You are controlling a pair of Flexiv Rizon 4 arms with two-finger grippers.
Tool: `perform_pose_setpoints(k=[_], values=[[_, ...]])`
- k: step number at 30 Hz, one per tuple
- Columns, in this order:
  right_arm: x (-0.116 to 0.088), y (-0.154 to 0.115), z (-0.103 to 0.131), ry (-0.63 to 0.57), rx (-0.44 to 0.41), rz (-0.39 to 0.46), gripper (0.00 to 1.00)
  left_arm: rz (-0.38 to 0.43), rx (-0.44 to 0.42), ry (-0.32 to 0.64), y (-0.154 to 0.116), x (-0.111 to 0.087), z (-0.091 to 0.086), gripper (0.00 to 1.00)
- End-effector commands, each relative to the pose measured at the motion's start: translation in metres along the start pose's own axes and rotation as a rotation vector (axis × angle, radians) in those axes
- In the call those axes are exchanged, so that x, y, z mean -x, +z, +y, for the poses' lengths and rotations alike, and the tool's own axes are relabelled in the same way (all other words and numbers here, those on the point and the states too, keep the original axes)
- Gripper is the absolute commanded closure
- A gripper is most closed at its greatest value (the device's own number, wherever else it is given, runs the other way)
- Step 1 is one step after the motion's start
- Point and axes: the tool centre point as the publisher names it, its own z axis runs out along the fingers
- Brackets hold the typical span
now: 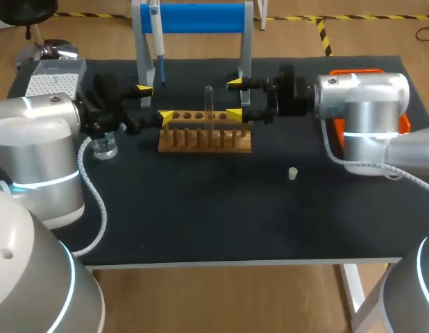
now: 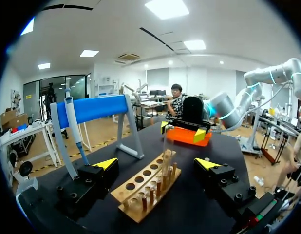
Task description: Invert the test tube, pick up the pipette, mount the tip to pipette, aspirate from beaker and dispense into the tube, eject the tip, return the pipette, and cap with the stopper.
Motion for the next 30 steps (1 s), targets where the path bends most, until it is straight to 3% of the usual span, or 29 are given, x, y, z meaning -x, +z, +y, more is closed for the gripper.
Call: perform_pose_setpoints(k=[1,25,30], values=[[0.006,0.004,-0.001,0.007,-0.004,0.086,0.00,-0.005,0.000,0.001,0.001,-0.001,0.000,0.00],[0.007,0.031,0.003,0.008,0.008,0.116,0.00,-0.005,0.000,0.001,0.001,-0.001,0.000,0.00],[0.005,0.037,0.003,0.010,0.013,0.125,0.11,-0.005,0.000,0.001,0.001,-0.001,0.000,0.00]])
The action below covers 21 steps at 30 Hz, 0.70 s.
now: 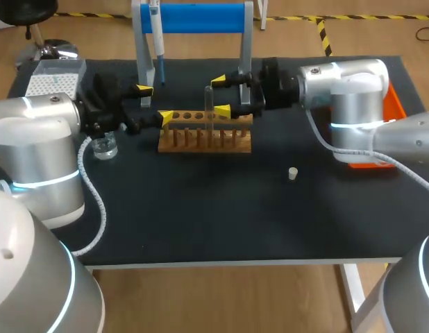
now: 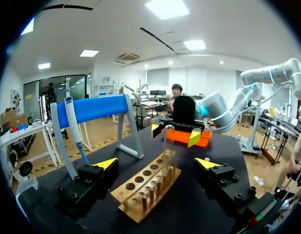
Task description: Invert the test tube, pick up the pipette, mount the tip to pipette, aspirate from beaker and dispense into the tube, eject the tip, return the pipette, and cap with the stopper.
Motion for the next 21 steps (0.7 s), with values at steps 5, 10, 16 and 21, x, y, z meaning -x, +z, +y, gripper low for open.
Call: perform_pose_setpoints(k=[5,10,16,21], values=[[0.004,0.009,-0.002,0.002,0.003,0.014,0.22,-0.005,0.000,0.001,0.001,-0.001,0.000,0.00],[0.005,0.012,-0.002,0.005,0.008,0.012,0.22,-0.005,0.000,0.001,0.001,-0.001,0.000,0.00],[0.004,0.017,-0.002,0.005,0.010,0.018,0.26,-0.005,0.000,0.001,0.001,-0.001,0.000,0.00],[0.004,0.019,-0.002,0.005,0.009,0.016,0.26,-0.005,0.000,0.001,0.001,-0.001,0.000,0.00]])
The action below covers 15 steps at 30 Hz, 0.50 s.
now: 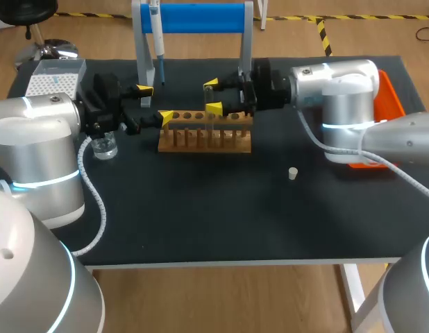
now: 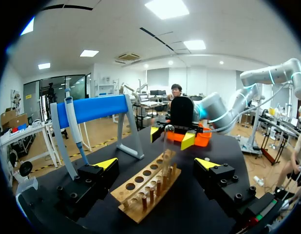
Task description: Invert the test tube, pick up the pipette, mount the tip to pipette, aspirate from beaker and dispense into the tube, eject the tip, return the pipette, and cap with the stopper.
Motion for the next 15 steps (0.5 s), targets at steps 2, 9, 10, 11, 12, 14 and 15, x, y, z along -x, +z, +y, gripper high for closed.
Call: perform_pose_setpoints(k=[2,9,10,11,12,14,15], values=[[0.0029,0.0032,-0.0011,0.001,0.001,0.002,0.26,-0.005,0.000,0.001,0.0009,-0.0013,0.0005,0.00],[0.0034,0.0067,-0.0010,0.002,0.002,0.004,0.35,-0.005,0.000,0.001,0.0009,-0.0013,0.0005,0.00],[0.0033,0.0071,-0.0011,0.003,0.003,0.005,0.35,-0.005,0.000,0.001,0.0009,-0.0013,0.0005,0.00],[0.0032,0.0073,-0.0012,0.003,0.003,0.005,0.36,-0.005,0.000,0.001,0.0009,-0.0013,0.0005,0.00],[0.0031,0.0077,-0.0015,0.003,0.002,0.005,0.37,-0.005,0.000,0.001,0.0009,-0.0013,0.0005,0.00],[0.0022,0.0081,-0.0021,0.004,0.003,0.005,0.40,-0.005,0.000,0.001,0.0009,-0.0013,0.0005,0.00],[0.0021,0.0082,-0.0022,0.005,0.003,0.004,0.42,-0.005,0.000,0.001,0.0009,-0.0013,0.0005,0.00]])
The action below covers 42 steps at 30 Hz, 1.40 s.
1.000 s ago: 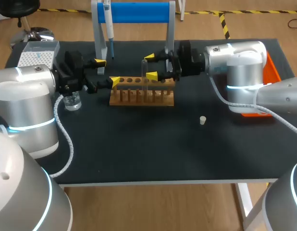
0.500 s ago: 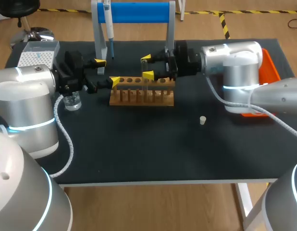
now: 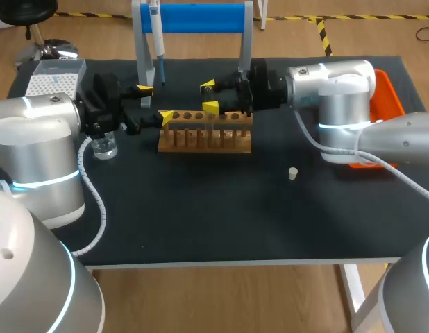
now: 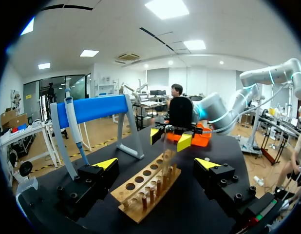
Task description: Invert the test tube, pick up the pipette, mount the tip to pipette, aspirate from beaker and dispense into the tube, eject the tip, return the pipette, and cap with the stopper.
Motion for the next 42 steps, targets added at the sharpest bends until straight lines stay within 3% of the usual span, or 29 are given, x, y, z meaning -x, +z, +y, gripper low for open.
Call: perform_pose_setpoints(k=[1,6,8,11,13,42], values=[[0.001,0.001,-0.002,0.003,0.003,0.002,0.44,-0.005,0.000,0.001,0.001,-0.001,0.001,0.00],[0.001,0.001,-0.002,0.004,0.007,0.001,0.53,-0.005,0.000,0.001,0.001,-0.001,0.001,0.00],[0.001,0.001,-0.002,0.004,0.009,0.001,0.61,-0.005,0.000,0.001,0.001,-0.001,0.001,0.00],[0.001,0.001,-0.002,0.004,0.011,-0.002,0.80,-0.005,0.000,0.001,0.001,-0.001,0.001,0.00],[0.001,0.000,-0.001,0.003,0.011,-0.004,0.99,-0.005,0.000,0.001,0.001,-0.001,0.001,0.00],[-0.001,-0.002,0.026,-0.003,0.015,-0.002,1.00,-0.005,0.000,0.001,0.001,-0.001,0.001,0.00]])
